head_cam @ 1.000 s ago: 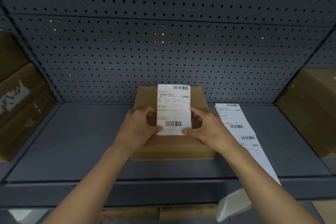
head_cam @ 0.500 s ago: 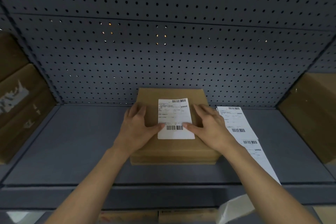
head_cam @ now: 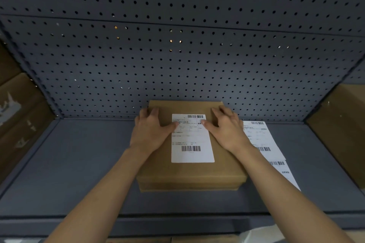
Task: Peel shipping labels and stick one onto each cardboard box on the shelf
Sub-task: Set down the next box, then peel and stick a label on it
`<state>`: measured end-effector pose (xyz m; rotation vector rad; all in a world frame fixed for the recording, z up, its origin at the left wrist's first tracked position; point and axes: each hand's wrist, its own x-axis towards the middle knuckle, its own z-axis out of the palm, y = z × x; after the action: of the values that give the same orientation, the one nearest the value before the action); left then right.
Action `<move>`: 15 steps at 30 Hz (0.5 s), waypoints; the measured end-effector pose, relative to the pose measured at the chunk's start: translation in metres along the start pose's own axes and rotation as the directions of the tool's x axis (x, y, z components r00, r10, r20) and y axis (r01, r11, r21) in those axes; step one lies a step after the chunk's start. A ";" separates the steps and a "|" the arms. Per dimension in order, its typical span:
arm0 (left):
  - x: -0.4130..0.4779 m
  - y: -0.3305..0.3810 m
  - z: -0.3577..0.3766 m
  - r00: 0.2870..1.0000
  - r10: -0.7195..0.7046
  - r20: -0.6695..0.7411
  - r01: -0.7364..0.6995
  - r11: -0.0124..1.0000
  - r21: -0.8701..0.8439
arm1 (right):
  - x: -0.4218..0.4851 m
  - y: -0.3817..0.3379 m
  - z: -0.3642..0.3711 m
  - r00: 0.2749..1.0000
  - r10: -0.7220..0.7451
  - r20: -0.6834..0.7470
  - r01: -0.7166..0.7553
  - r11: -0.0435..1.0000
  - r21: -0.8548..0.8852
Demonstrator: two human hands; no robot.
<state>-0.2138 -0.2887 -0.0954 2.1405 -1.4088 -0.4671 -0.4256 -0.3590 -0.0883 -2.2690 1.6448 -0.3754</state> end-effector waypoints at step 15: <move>0.025 0.006 -0.001 0.996 -0.069 -0.061 0.071 0.997 0.038 | 0.030 0.002 0.004 0.997 0.032 -0.071 -0.030 0.999 0.027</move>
<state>-0.2074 -0.3133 -0.0908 2.2233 -1.3250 -0.4012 -0.4166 -0.3881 -0.0921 -2.2327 1.6969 -0.4729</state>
